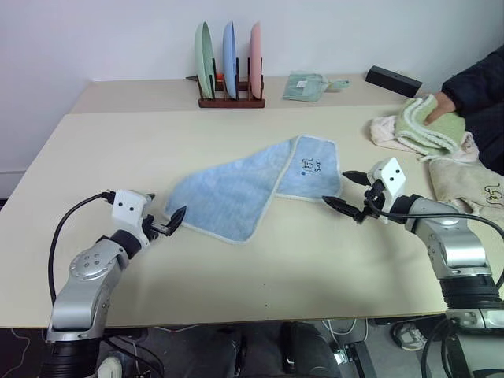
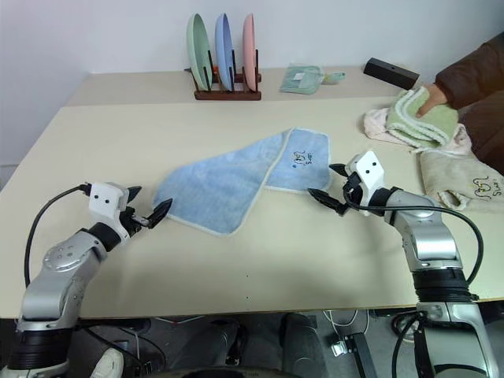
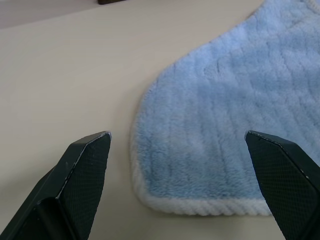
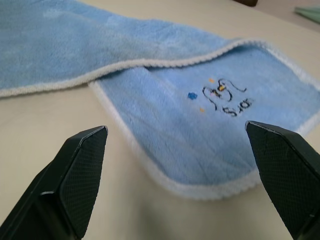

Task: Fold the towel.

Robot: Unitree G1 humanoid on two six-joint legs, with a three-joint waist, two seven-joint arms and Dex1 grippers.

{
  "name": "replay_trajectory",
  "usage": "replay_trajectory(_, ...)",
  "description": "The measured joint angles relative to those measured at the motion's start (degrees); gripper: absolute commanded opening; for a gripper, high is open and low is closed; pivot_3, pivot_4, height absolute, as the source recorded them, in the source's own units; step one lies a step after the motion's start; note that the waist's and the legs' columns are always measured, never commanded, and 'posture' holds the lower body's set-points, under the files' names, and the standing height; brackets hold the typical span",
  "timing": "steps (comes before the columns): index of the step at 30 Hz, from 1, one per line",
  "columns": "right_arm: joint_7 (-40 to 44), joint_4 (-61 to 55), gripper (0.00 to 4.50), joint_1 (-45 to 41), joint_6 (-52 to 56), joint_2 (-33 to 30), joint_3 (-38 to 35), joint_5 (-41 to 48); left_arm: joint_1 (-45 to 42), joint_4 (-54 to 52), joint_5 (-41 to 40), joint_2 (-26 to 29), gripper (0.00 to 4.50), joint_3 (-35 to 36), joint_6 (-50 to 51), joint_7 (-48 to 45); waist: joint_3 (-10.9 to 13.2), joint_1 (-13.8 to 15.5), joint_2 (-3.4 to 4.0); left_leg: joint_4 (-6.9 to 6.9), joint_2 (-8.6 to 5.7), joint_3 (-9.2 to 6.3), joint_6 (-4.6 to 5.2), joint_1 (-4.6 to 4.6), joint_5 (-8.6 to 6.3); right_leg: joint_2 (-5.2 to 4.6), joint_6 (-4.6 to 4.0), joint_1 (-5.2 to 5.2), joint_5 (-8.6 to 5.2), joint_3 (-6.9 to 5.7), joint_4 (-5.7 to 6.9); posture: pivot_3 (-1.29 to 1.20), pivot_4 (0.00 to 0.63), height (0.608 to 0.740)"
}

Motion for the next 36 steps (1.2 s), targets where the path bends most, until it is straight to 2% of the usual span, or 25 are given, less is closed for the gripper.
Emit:
replay_trajectory(18, -0.9, -1.0, 4.50, 0.5, 0.4, 0.5, 0.8, -0.1, -1.9, 0.0, 0.9, 0.0, 4.39, -1.7, -0.1, 0.0, 0.0, 0.0, 0.00, 0.01, 0.00, 0.00, 0.00, -0.01, 0.00, 0.00, 0.00, 0.00, 0.00, 0.00, 0.00, 0.00, 0.150, 0.740)
replay_trajectory(30, 0.6, -3.0, 4.50, 6.7, 3.3, -4.0, -5.4, 2.3, -2.7, 2.3, 0.9, 2.5, 4.39, -1.3, -0.5, -3.5, 0.0, 0.0, 0.00, 0.00, 0.00, 0.00, 0.00, -0.01, 0.00, 0.00, 0.00, 0.01, 0.00, 0.00, 0.00, 0.00, 0.150, 0.740)
replay_trajectory(36, -0.4, -5.0, 4.50, 7.3, 3.9, -4.0, -5.4, 1.8, -3.8, 2.2, -0.4, 3.4, 4.39, -2.4, 0.3, -8.1, 0.0, 0.0, 0.00, 0.01, 0.00, 0.01, 0.00, 0.00, 0.00, 0.00, 0.00, 0.00, 0.00, 0.01, 0.00, 0.00, 0.150, 0.740)
